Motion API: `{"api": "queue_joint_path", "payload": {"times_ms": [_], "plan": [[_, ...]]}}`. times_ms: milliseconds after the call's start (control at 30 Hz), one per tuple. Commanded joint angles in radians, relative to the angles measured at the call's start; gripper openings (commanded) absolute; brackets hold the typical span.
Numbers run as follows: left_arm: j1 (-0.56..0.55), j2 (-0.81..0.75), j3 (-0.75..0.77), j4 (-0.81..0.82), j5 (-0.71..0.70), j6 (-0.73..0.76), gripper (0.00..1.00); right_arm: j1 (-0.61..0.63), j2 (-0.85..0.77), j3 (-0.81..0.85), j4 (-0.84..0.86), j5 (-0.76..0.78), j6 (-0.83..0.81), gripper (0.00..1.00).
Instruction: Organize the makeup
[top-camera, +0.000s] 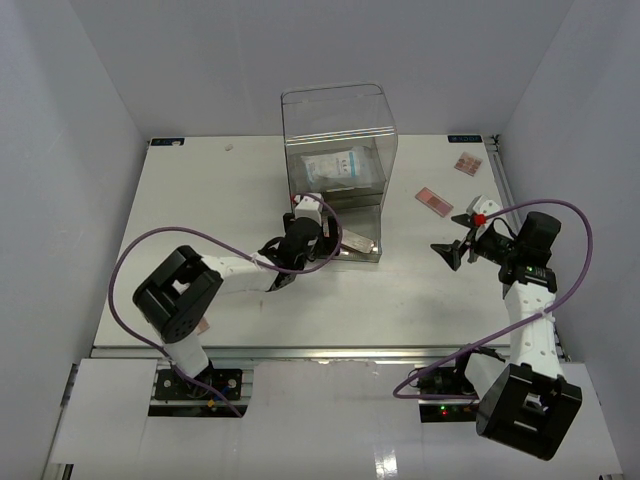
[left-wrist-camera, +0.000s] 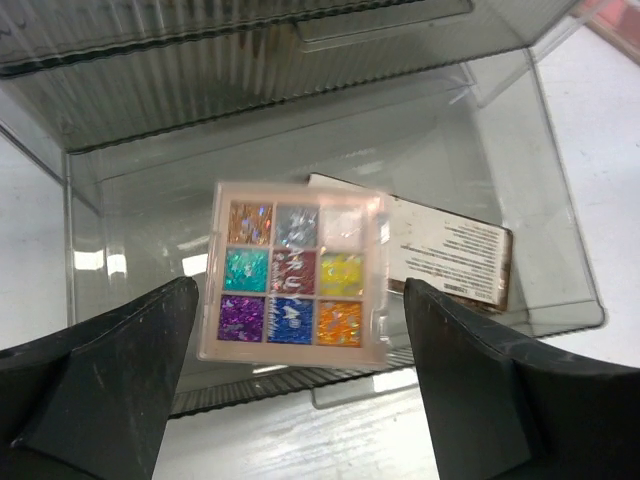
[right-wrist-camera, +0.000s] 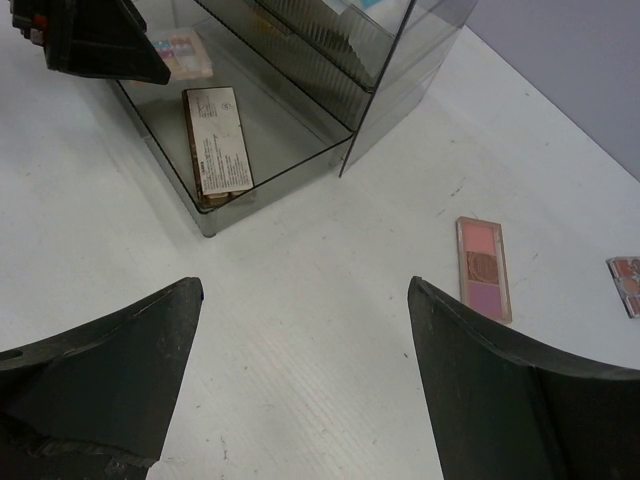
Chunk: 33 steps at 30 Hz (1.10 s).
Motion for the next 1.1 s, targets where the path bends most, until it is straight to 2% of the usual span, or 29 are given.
{"api": "queue_joint_path", "payload": {"times_ms": [0,200,267,400,500,567,667,733,867,967,1067], "plan": [[0.003,-0.1,0.035,-0.049,0.107,-0.011,0.98,-0.016,0.024,0.011,-0.007,0.017,0.007,0.9],[0.009,-0.259,0.019,-0.137,0.25,-0.009,0.98,-0.021,0.065,0.009,0.001,0.102,0.03,0.9],[0.022,-0.33,0.04,-0.202,0.362,0.022,0.98,-0.019,0.09,0.01,0.034,0.203,0.092,0.9],[0.046,-0.465,0.107,-0.482,0.502,0.115,0.98,0.048,0.176,0.074,0.075,0.497,0.105,0.9],[0.063,-0.578,0.083,-0.567,0.511,0.228,0.98,0.108,0.265,0.127,0.071,0.635,0.047,0.9],[0.072,-0.669,-0.012,-0.59,0.462,0.284,0.98,0.156,0.359,0.198,0.036,0.72,0.0,0.9],[0.078,-0.764,-0.131,-0.571,0.353,0.337,0.98,0.165,0.51,0.361,-0.074,0.659,-0.07,0.9],[0.079,-0.806,-0.138,-0.571,0.342,0.34,0.98,0.165,0.639,0.52,-0.159,0.589,-0.142,0.9],[0.113,-0.841,-0.135,-0.567,0.334,0.343,0.98,0.168,0.889,0.82,-0.337,0.445,-0.171,0.9],[0.135,-0.848,-0.136,-0.564,0.357,0.336,0.98,0.183,1.12,1.05,-0.48,0.476,-0.186,0.9],[0.145,-0.848,-0.135,-0.562,0.372,0.335,0.98,0.189,1.209,1.154,-0.52,0.534,-0.193,0.9]]}}
